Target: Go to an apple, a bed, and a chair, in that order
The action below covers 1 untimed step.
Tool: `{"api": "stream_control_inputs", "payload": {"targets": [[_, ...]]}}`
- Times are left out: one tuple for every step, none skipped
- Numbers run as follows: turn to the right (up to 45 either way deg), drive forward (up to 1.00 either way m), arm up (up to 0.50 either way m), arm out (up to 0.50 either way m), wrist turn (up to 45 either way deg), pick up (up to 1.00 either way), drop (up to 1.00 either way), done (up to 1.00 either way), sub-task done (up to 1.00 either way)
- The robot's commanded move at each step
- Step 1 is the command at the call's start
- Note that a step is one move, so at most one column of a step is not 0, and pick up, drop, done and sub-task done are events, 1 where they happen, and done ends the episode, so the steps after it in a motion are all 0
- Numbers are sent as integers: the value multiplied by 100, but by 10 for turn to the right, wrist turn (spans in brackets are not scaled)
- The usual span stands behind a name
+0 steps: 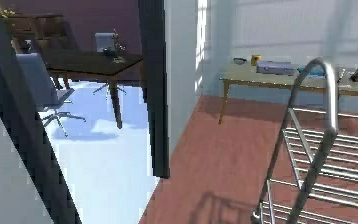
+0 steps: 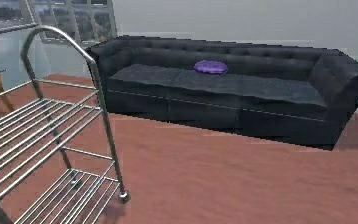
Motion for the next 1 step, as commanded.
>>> {"api": "stream_control_inputs", "payload": {"targets": [[-60,0,0,0,0,0,0,0,0]]}}
